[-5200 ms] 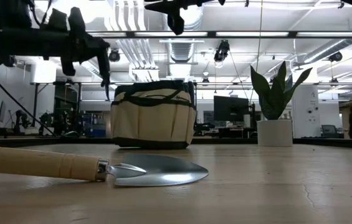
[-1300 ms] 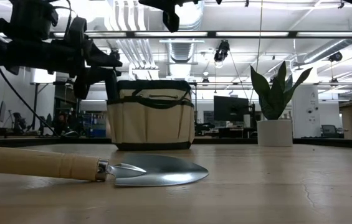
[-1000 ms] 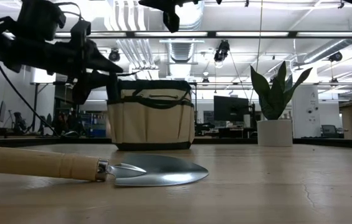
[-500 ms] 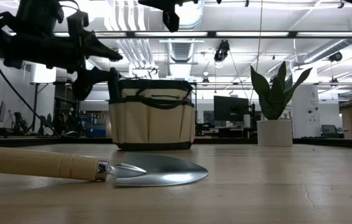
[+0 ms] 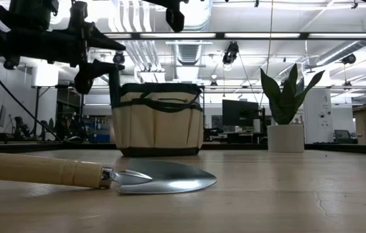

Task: Pick & Place Garden tools in Gardening bag
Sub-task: Put the shear scissor into the gardening bag

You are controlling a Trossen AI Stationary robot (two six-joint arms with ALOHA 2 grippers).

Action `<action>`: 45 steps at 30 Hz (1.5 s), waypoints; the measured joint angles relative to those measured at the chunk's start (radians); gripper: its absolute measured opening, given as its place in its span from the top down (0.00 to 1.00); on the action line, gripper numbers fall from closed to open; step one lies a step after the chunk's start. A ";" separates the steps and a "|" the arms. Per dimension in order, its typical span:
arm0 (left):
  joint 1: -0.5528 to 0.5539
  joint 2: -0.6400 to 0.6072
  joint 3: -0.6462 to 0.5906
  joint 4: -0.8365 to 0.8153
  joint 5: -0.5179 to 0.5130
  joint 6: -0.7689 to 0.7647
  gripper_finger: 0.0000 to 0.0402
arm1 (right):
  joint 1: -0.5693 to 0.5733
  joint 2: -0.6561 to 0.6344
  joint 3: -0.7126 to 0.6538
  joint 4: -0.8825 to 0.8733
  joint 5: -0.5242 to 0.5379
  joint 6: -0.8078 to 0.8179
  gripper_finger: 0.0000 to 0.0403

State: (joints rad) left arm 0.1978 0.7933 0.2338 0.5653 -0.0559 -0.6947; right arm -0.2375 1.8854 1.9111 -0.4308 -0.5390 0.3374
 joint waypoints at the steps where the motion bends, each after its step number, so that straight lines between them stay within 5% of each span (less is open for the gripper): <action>1: 0.000 0.000 -0.002 -0.003 0.019 -0.010 0.46 | 0.001 0.000 -0.002 0.000 0.002 0.000 0.86; 9: 0.000 -0.002 -0.002 -0.101 0.149 -0.064 0.46 | 0.018 0.000 -0.002 -0.001 0.016 -0.004 0.86; 16: 0.000 -0.001 -0.006 -0.170 0.135 -0.079 0.46 | 0.018 0.000 -0.003 0.000 0.022 -0.024 0.86; 26: 0.001 -0.006 0.017 -0.237 0.232 -0.363 0.46 | 0.018 0.000 -0.003 0.000 0.026 -0.028 0.86; 38: 0.004 -0.010 0.018 -0.267 0.071 -0.386 0.46 | 0.018 0.000 -0.003 0.001 0.045 -0.045 0.86; 45: 0.006 -0.014 0.019 -0.269 0.068 -0.582 0.46 | 0.018 0.000 -0.004 0.000 0.045 -0.045 0.86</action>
State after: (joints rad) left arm 0.2035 0.7796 0.2523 0.2966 0.0122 -1.2771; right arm -0.2199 1.8851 1.9072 -0.4303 -0.4938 0.2924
